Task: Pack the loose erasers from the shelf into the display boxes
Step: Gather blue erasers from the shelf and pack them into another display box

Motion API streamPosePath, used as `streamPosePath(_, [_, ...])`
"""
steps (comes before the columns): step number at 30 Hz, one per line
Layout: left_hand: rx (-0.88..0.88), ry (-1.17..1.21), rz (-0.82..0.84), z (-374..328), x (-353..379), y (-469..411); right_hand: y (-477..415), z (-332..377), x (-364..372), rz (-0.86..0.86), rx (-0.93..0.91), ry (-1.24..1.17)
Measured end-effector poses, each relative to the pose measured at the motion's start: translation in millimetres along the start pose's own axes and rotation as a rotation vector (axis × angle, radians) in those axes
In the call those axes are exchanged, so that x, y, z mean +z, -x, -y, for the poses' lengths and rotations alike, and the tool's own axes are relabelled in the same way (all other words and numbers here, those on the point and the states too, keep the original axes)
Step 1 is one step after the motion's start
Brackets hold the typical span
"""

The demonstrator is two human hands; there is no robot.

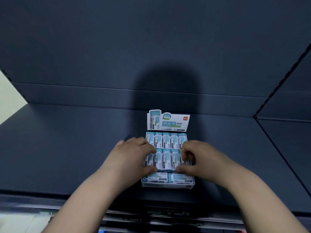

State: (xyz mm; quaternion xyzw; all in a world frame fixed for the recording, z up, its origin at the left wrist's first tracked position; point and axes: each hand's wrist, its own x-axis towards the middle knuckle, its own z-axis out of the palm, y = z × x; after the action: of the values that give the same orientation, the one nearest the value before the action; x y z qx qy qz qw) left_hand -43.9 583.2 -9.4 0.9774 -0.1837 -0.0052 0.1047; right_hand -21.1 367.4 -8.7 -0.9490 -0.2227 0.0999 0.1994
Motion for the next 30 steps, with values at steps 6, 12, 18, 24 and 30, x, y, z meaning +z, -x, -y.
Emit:
streamPosePath(6, [0.047, -0.049, -0.017, -2, 1, -3, 7, -13, -13, 0.048, 0.028, -0.003])
streamPosePath(12, [0.042, -0.012, -0.022, 1, 3, -5, 10, -15, -8, -0.016, -0.006, 0.012])
streamPosePath(18, [0.051, 0.079, -0.014, 3, 2, -1, 11, -10, -4, -0.035, -0.039, -0.067])
streamPosePath(24, [0.070, 0.069, 0.043, 2, 4, 5, 7, -3, -1, 0.051, -0.035, -0.006])
streamPosePath(30, [0.054, 0.062, 0.020, 1, 5, 5, 8, -2, 1, 0.032, -0.028, -0.035])
